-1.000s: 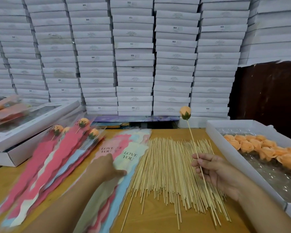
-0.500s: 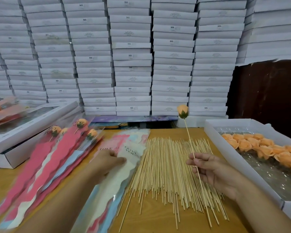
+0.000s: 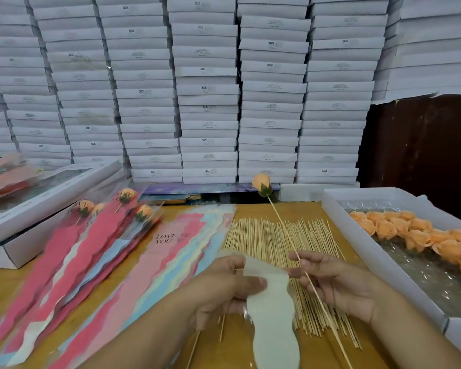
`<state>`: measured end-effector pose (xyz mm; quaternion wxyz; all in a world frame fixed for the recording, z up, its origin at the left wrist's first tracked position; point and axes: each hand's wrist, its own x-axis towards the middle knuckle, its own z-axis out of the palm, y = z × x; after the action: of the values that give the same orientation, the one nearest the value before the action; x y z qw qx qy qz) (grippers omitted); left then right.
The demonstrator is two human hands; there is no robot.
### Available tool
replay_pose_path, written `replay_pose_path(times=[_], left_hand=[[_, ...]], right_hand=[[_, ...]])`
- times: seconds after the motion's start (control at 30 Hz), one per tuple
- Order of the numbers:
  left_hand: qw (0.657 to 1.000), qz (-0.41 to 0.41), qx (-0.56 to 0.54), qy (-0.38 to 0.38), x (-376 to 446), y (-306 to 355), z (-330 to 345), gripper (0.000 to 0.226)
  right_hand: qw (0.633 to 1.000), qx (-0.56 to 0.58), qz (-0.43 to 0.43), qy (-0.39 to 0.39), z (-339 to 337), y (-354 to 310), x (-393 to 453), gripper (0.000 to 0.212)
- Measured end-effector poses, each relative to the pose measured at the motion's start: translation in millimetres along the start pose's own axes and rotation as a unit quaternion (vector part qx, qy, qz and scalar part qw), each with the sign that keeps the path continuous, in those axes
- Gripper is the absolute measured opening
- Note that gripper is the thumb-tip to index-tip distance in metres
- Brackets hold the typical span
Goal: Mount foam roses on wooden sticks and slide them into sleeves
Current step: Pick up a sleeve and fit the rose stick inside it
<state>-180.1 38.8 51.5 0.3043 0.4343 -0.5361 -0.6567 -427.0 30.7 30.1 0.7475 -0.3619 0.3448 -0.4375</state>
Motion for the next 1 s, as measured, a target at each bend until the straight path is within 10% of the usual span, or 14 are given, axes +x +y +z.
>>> replay_pose_path(times=[0.5,0.8,1.0], left_hand=[[0.973,-0.066,0.154,-0.162,-10,-2,-4,0.035],[0.997,0.003,0.037,0.074,9,3,0,0.030],[0.997,-0.038,0.049,0.048,10,-3,1,0.040]], right_hand=[[0.994,-0.101,-0.005,0.028,3,3,2,0.020],[0.989,-0.146,0.004,0.004,9,5,-2,0.020],[0.989,-0.133,-0.050,0.052,6,4,3,0.022]])
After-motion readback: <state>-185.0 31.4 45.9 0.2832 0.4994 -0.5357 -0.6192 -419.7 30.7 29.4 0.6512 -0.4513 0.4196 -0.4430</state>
